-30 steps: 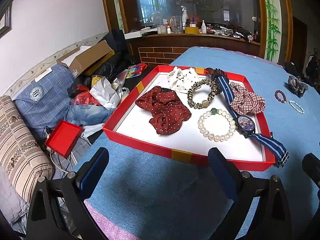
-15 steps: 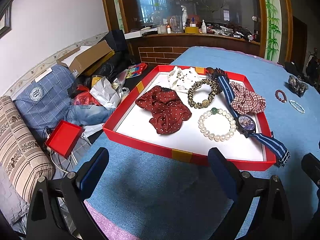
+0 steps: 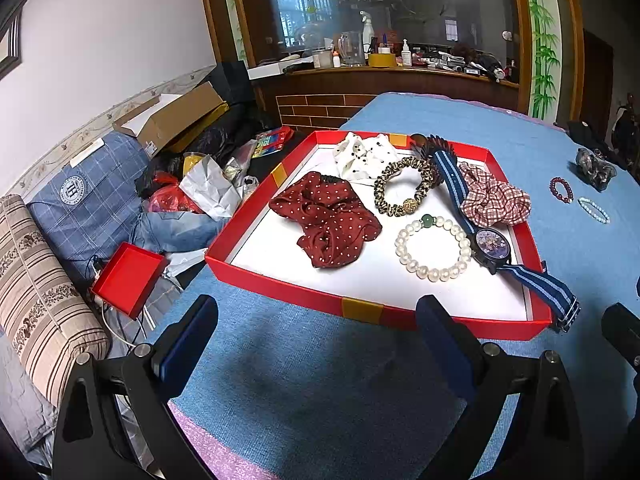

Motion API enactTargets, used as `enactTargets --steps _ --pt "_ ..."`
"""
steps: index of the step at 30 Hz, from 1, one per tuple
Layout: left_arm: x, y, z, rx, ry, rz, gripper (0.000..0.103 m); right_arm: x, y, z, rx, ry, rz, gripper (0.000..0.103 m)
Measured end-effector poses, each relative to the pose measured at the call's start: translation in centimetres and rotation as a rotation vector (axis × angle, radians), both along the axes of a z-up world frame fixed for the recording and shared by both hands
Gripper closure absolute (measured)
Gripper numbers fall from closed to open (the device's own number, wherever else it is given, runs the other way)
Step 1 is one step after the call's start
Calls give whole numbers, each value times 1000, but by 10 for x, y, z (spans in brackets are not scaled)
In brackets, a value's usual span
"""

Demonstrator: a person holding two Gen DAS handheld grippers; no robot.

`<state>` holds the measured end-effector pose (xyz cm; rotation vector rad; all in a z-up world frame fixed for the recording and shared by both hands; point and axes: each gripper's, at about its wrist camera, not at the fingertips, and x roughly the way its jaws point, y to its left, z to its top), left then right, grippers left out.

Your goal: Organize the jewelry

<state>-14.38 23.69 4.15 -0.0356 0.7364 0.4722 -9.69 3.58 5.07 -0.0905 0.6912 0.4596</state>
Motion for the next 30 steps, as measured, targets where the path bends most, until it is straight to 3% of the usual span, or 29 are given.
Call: enactTargets --steps 30 --pt "-4 -1 2 48 8 22 4 1 -6 0 15 8 -18 20"
